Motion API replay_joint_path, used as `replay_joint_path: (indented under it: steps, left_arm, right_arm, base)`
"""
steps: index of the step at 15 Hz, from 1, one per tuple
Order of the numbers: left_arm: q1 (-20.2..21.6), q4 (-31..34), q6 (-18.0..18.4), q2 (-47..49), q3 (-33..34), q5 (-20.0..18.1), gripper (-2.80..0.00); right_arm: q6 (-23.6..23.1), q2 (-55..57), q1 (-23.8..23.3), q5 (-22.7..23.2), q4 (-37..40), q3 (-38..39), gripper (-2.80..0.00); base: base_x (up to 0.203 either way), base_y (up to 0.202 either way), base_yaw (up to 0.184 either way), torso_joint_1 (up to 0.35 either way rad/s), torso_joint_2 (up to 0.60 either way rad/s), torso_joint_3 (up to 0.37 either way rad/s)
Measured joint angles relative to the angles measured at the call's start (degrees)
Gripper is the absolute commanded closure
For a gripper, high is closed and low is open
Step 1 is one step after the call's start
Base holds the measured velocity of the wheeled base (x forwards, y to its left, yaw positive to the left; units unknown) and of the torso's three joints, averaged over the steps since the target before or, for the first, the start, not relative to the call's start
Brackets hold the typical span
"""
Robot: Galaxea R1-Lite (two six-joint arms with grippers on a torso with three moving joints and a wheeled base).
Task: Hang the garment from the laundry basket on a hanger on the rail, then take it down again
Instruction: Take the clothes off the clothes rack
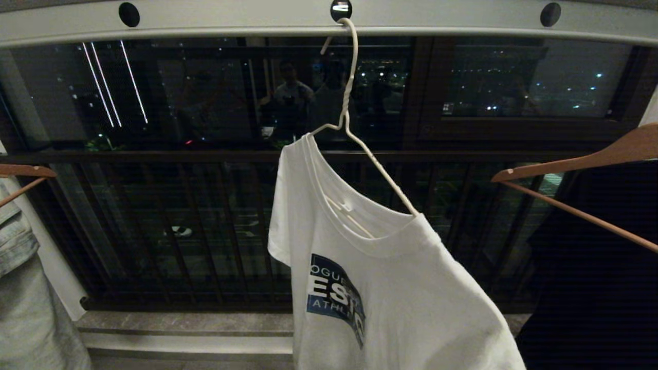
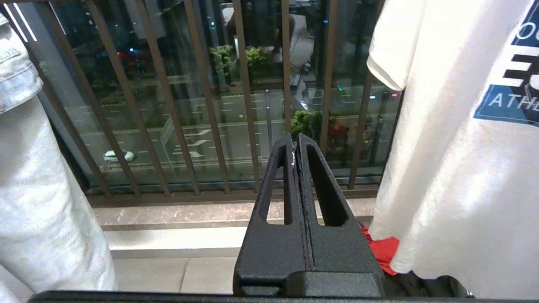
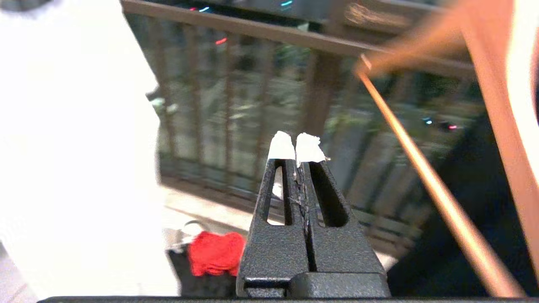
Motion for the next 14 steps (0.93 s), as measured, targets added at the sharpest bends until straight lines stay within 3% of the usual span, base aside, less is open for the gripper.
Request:
replay_joint_path:
  steps: [2,4,6,8,11,14]
  left_arm:
    - [0.0,0.0,0.0,0.0,0.0,0.0,0.00]
    - [0.0,0.0,0.0,0.0,0.0,0.0,0.00]
    - [0.0,0.0,0.0,0.0,0.0,0.0,0.00]
    - [0.0,0.0,0.0,0.0,0.0,0.0,0.00]
    - [0.0,0.0,0.0,0.0,0.0,0.0,0.00]
    - [0.0,0.0,0.0,0.0,0.0,0.0,0.00]
  right_arm:
    - [0.3,8.5,4.8,0.8,2.4,-9.2,0.00]
    - [1.7,15.9,12.8,-1.3,4.6,-16.6,0.00]
    - [3.4,22.8,22.1,-7.2,5.6,-22.4,0.00]
    - [4.3,29.6,31.5,-15.9,5.9,-27.0,0.00]
    - [7.8,38.6,41.4,-26.7,6.4,-36.2,0.00]
    - [11.5,43.6,47.8,-28.6,7.8,-42.3,0.00]
  base:
    - [0.000,0.000,0.000,0.000,0.00,0.000]
    - [0.000,0.000,0.000,0.000,0.00,0.000]
    - [0.000,0.000,0.000,0.000,0.00,0.000]
    - [0.000,0.000,0.000,0.000,0.00,0.000]
    - [0.000,0.000,0.000,0.000,0.00,0.000]
    - [0.000,0.000,0.000,0.000,0.00,0.000]
